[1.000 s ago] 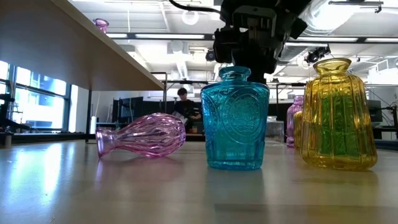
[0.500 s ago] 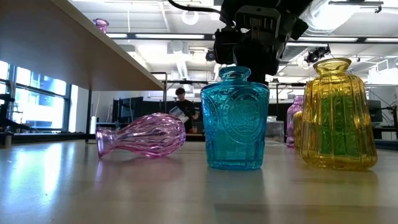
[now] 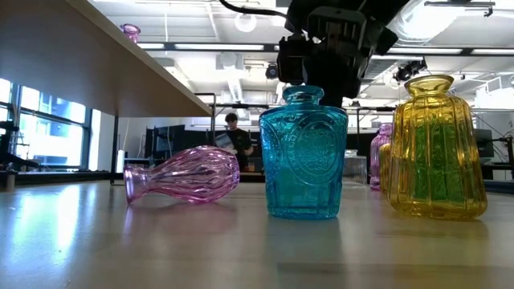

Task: Sort vases onto shelf
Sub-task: Put the bottom left transparent flower vase on the shelf

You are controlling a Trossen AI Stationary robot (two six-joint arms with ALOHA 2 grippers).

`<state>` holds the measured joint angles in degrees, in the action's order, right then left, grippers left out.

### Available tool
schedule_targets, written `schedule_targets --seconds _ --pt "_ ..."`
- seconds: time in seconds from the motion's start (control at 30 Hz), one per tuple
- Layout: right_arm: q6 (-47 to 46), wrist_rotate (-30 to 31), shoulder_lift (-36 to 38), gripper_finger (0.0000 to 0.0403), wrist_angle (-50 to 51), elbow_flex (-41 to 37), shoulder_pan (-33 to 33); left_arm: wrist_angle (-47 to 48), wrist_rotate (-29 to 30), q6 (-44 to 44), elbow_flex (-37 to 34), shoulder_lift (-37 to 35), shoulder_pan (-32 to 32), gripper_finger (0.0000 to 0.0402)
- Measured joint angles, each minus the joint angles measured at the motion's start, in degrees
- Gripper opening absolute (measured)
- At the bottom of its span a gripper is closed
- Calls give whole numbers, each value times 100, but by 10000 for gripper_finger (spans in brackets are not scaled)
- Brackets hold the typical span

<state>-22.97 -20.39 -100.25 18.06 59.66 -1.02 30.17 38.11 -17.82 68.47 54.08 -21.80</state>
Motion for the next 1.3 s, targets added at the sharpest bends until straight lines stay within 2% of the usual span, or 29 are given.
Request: schedule_targets --seconds 0.77,0.93,1.07,1.17,1.3 --pt "-44 -132 0 111 -12 -8 84 0 -2 0 0 0 2 170" --pt "-62 -661 2 110 -533 -45 96 0 0 2 0 0 0 170" --pt "-294 -795 8 110 -835 -55 110 13 0 2 0 0 2 170" --pt "-315 -705 9 110 -831 -54 106 30 1 44 -2 0 2 170" --pt "-400 -201 49 110 -458 -16 110 48 2 48 -2 0 2 170"
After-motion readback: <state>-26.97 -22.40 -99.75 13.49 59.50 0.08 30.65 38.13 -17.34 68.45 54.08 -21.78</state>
